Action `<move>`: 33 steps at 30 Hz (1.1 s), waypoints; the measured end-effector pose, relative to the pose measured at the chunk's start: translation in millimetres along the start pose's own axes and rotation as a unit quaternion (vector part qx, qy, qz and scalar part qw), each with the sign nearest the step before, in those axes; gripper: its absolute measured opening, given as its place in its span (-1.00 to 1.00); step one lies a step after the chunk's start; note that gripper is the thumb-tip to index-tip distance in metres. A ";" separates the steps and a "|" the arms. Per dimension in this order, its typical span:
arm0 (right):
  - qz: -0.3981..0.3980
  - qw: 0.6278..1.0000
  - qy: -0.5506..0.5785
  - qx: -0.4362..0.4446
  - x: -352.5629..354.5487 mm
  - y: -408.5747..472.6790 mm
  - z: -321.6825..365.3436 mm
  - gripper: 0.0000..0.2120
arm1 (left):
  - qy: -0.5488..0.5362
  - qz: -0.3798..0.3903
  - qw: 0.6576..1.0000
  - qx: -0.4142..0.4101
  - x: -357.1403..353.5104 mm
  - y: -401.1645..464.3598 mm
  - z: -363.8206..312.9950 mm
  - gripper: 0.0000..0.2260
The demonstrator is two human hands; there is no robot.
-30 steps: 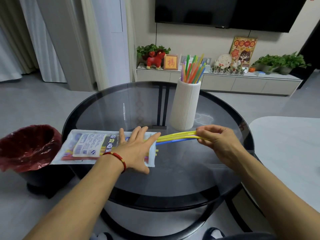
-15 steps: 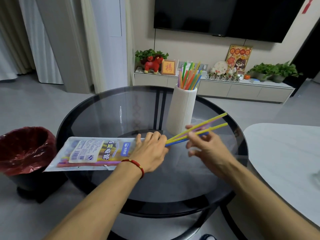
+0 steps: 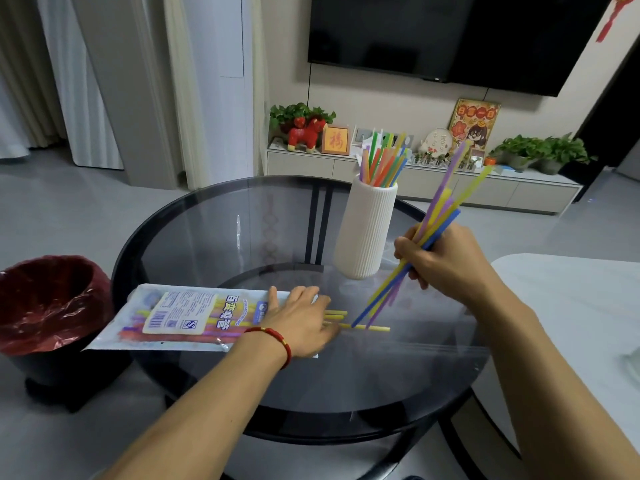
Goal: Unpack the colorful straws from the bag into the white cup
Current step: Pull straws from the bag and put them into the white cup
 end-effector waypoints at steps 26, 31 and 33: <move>0.025 0.998 -0.003 -0.058 -64.7 4.2 -39.5 -0.69 | 0.047 0.024 0.998 -0.021 -9.3 1.9 -4.1 -0.57; -0.033 0.992 0.071 -0.102 -52.0 8.5 -53.6 -0.74 | 0.030 0.020 0.999 -0.025 -9.3 4.1 -3.6 -0.58; -0.035 0.991 0.080 -0.104 -46.8 7.7 -54.1 -0.76 | 0.026 0.019 0.999 -0.024 -8.9 4.8 -3.4 -0.58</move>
Point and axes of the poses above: each hand's wrist, its own y-axis towards the middle knuckle, its own x-axis out of the back of the hand, z = x × y, the point moved 9 cm from there along y, towards the middle knuckle, and after that the axes turned 4 degrees about z, right-handed, at the moved point
